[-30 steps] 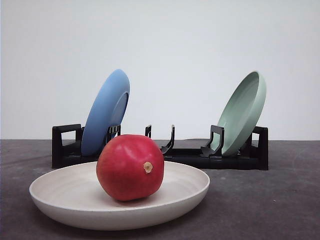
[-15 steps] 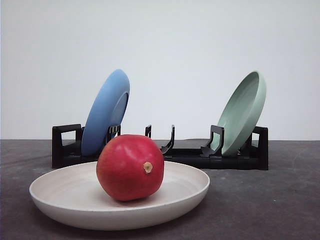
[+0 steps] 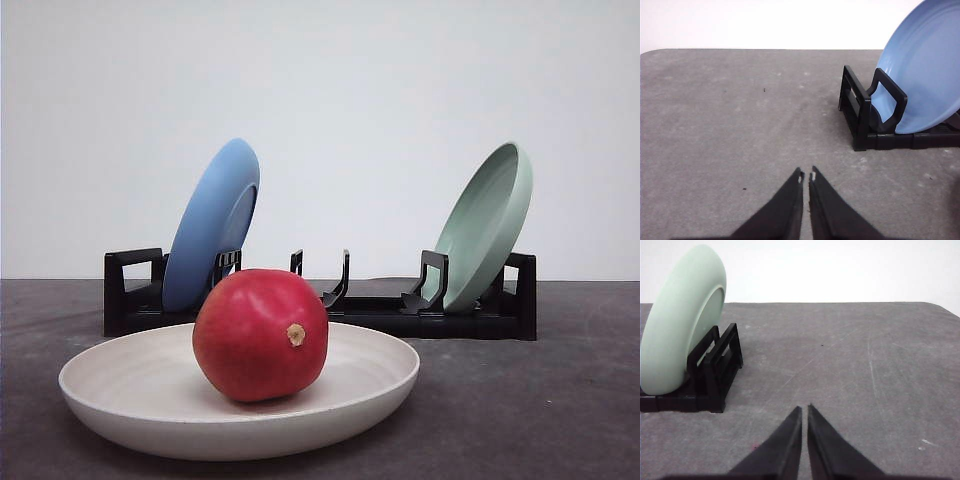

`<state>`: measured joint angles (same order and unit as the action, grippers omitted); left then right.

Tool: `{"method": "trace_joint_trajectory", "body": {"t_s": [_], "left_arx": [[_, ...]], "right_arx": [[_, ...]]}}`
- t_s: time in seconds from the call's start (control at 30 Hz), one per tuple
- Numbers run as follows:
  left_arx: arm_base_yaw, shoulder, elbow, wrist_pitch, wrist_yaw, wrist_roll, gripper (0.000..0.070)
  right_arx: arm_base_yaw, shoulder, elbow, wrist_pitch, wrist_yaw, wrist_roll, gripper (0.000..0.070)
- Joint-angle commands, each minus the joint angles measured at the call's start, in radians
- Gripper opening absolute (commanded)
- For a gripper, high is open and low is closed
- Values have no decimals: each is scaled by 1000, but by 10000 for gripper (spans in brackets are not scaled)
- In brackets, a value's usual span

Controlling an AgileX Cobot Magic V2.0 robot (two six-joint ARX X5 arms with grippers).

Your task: Place pomegranate in white plate

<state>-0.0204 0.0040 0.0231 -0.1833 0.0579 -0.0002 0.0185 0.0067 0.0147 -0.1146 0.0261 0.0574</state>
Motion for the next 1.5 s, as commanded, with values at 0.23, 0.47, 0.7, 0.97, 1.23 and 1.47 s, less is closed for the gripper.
{"method": "trace_joint_trajectory", "body": {"t_s": [0.23,0.47,0.7,0.97,1.23,1.47], "left_arx": [[0,-1,-11,-2,-1,7,0],[0,-1,-11,-2,-1,7,0],[0,-1,-11,-2,-1,7,0],[0,-1,-11,-2,-1,7,0],[0,-1,-11,-2,-1,7,0],[0,-1,-11,-2,-1,7,0]], "right_arx": [[-1,-3,-4,13,1,13,15],[-1,-3,-4,13,1,13,15],[-1,-3,-4,13,1,13,15],[-1,-3,-4,13,1,13,15],[-1,-3,-4,13,1,13,15],[-1,-3,-4,13,1,13,15]]}}
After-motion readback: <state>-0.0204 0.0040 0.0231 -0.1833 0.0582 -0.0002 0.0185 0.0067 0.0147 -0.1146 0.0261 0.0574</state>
